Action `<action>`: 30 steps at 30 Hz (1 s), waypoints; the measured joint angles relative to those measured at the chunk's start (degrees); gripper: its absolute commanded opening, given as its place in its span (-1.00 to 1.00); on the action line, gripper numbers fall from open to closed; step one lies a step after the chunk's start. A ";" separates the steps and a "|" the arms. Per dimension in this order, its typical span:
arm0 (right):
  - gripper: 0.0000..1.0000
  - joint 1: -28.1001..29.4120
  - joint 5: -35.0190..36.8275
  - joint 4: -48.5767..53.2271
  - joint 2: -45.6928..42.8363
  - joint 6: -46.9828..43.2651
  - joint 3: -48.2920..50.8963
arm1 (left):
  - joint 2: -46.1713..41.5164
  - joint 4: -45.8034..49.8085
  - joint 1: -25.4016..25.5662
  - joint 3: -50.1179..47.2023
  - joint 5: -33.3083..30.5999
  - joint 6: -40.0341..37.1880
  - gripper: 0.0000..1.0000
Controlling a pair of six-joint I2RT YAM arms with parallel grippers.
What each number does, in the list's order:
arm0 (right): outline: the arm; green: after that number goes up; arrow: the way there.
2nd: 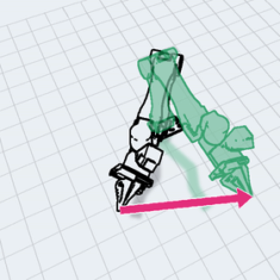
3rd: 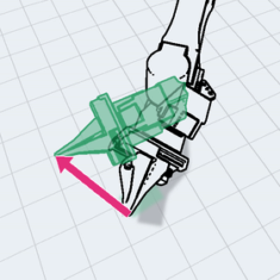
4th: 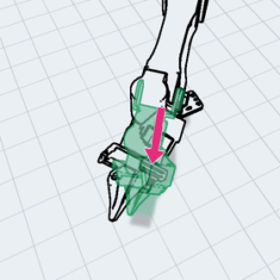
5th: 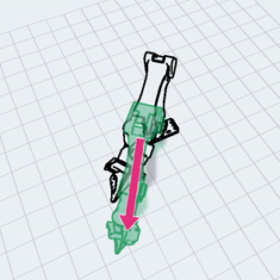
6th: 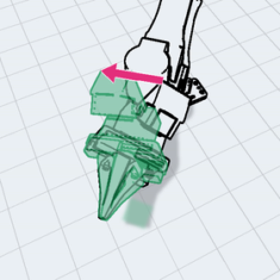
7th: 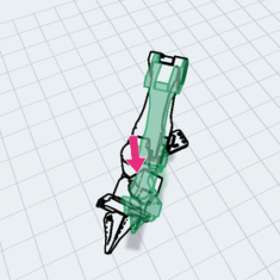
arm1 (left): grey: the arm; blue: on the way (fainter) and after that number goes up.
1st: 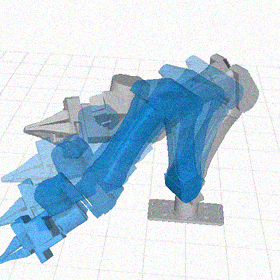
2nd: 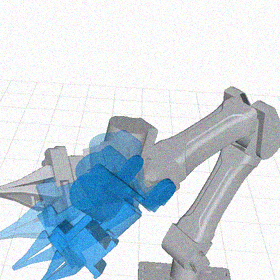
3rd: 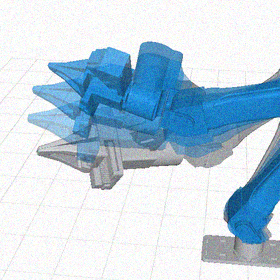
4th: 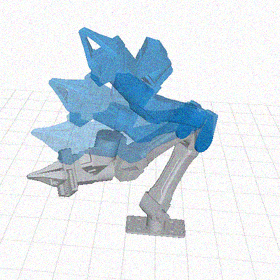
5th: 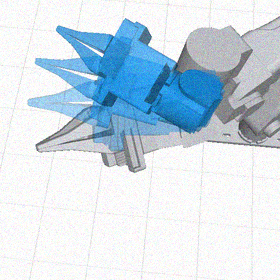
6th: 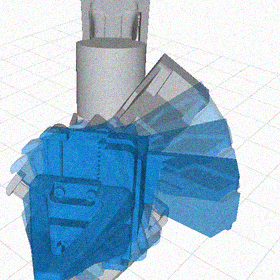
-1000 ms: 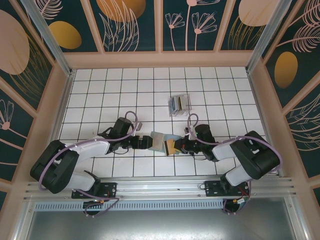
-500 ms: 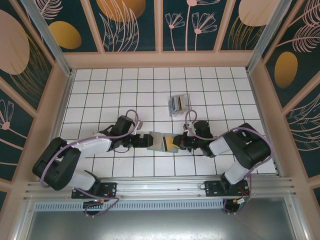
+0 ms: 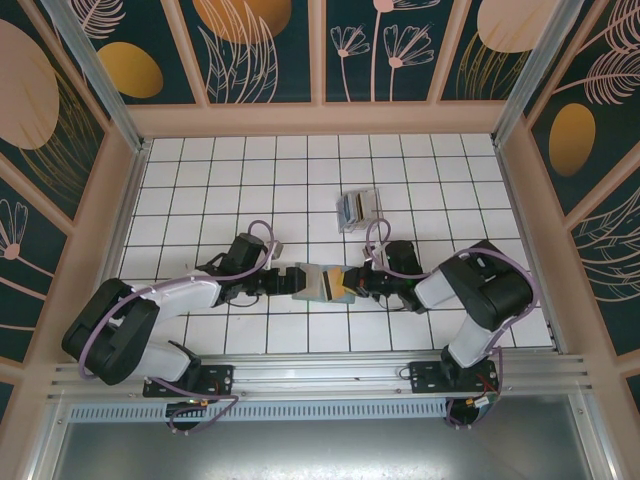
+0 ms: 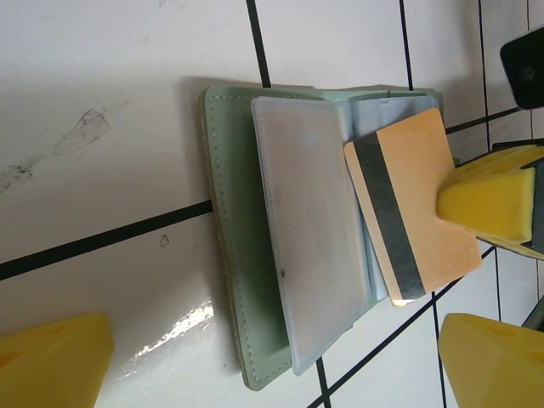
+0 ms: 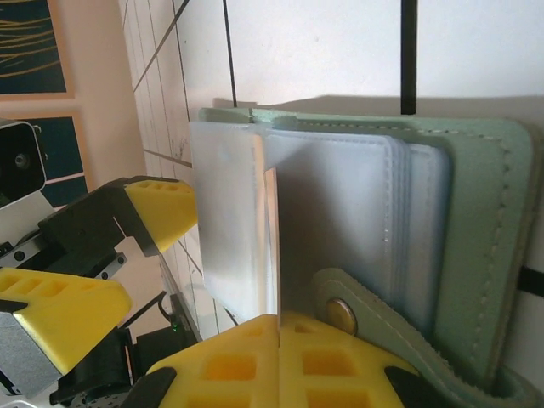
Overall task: Put the credit cards into the card holder
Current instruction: Insert the credit card into the card slot.
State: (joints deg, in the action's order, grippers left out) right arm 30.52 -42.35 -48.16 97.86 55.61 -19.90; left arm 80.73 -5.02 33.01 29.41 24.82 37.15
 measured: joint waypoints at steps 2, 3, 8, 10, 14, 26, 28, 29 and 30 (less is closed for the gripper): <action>-1.00 0.02 -0.20 -0.09 0.61 -0.35 -0.61 | -0.02 -0.52 0.00 -0.17 -0.24 0.68 0.97; -1.00 0.02 -0.17 -0.09 0.87 -0.63 -0.90 | -0.02 -0.74 0.00 -0.17 -0.35 1.09 0.97; -1.00 1.33 0.09 0.39 1.62 -2.19 -2.01 | -0.11 -1.46 0.00 -0.44 -0.83 2.49 0.97; -1.00 1.51 0.02 0.57 2.14 -2.80 -2.60 | -0.11 -1.68 0.00 -0.50 -0.87 2.95 0.97; -1.00 1.92 0.22 0.76 3.08 -3.78 -3.67 | -0.13 -2.23 0.00 -0.70 -1.09 3.67 0.97; -1.00 3.26 -1.31 -0.63 7.06 -7.02 -7.32 | -0.72 -4.59 0.33 -1.90 -2.36 5.60 0.97; -1.00 3.63 -1.27 -0.81 7.30 -7.34 -7.63 | -0.70 -4.96 0.33 -1.99 -2.58 6.14 0.97; -1.00 3.78 -1.27 -0.79 7.37 -7.34 -7.80 | -0.70 -5.03 0.33 -1.99 -2.64 6.38 0.97; -1.00 3.93 -1.25 -0.76 7.50 -7.37 -8.02 | -0.70 -5.09 0.33 -1.99 -2.75 6.69 0.97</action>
State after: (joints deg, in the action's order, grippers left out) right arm 34.46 -43.59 -48.93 105.36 48.25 -27.92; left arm 80.03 -10.11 33.34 27.42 22.06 43.83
